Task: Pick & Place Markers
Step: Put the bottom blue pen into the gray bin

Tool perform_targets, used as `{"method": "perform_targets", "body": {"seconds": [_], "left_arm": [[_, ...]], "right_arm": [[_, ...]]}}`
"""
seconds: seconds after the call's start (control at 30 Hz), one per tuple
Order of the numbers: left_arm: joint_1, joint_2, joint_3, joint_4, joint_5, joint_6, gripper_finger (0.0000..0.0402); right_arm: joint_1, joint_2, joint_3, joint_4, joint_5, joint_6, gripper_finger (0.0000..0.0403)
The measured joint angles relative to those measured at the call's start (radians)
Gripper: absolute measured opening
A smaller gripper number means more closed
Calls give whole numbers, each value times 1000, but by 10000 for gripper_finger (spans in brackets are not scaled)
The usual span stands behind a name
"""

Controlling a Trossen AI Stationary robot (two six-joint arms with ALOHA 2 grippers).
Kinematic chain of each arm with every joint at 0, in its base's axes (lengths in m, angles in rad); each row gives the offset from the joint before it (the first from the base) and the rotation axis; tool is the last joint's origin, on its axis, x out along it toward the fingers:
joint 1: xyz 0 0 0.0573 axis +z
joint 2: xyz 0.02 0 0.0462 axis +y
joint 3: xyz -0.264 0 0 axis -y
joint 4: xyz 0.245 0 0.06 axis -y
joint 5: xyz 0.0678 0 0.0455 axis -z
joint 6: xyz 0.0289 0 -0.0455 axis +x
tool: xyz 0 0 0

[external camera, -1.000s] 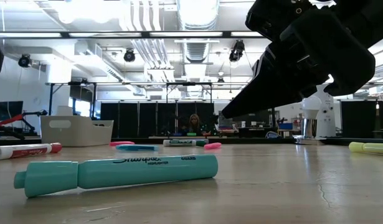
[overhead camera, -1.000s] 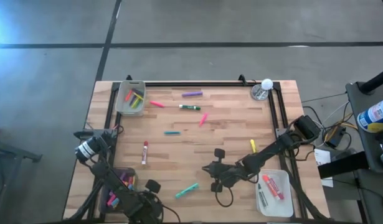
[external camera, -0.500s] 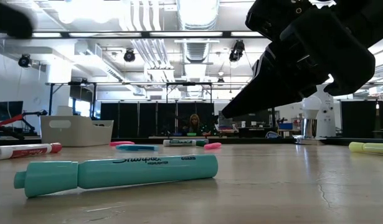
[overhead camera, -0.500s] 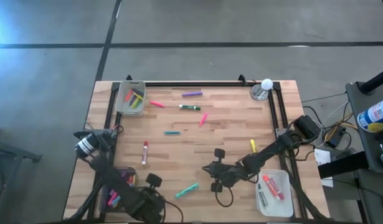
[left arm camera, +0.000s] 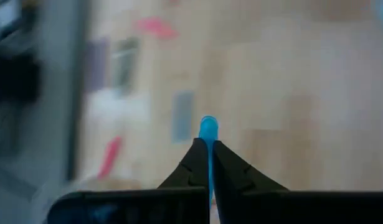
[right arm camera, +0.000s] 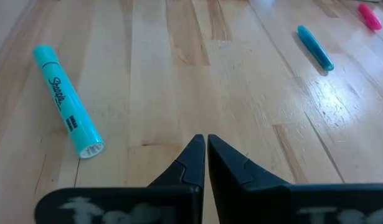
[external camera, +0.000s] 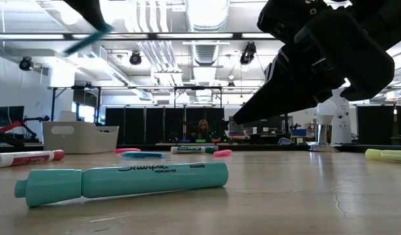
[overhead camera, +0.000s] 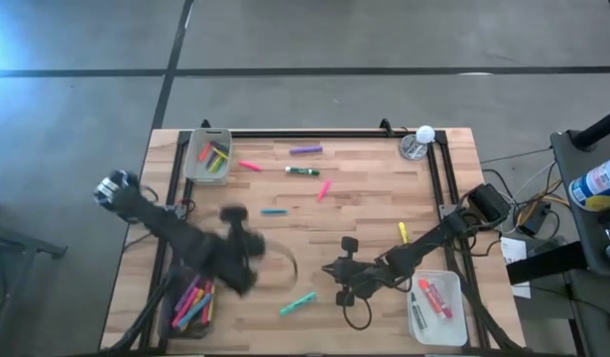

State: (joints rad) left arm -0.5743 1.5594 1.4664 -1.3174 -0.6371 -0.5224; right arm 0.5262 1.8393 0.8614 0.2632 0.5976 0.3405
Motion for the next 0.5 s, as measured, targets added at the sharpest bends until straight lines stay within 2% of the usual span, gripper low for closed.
{"method": "perform_targets", "body": {"seconds": [0.1,0.23,0.37,0.5], "left_arm": [[122,-113,-85,-50,-106,-124,1],[359,-255,-212,-54,-159,-205,1],[664,-341,-337,27,-179,-99,0],[972,-368,-461,277,-147,107,0]], "right_arm": [[0,0,0,0,0,0,13],[0,0,0,0,0,0,13],[0,0,-1,1,0,0,13],[0,0,-1,2,-2,-3,13]]}}
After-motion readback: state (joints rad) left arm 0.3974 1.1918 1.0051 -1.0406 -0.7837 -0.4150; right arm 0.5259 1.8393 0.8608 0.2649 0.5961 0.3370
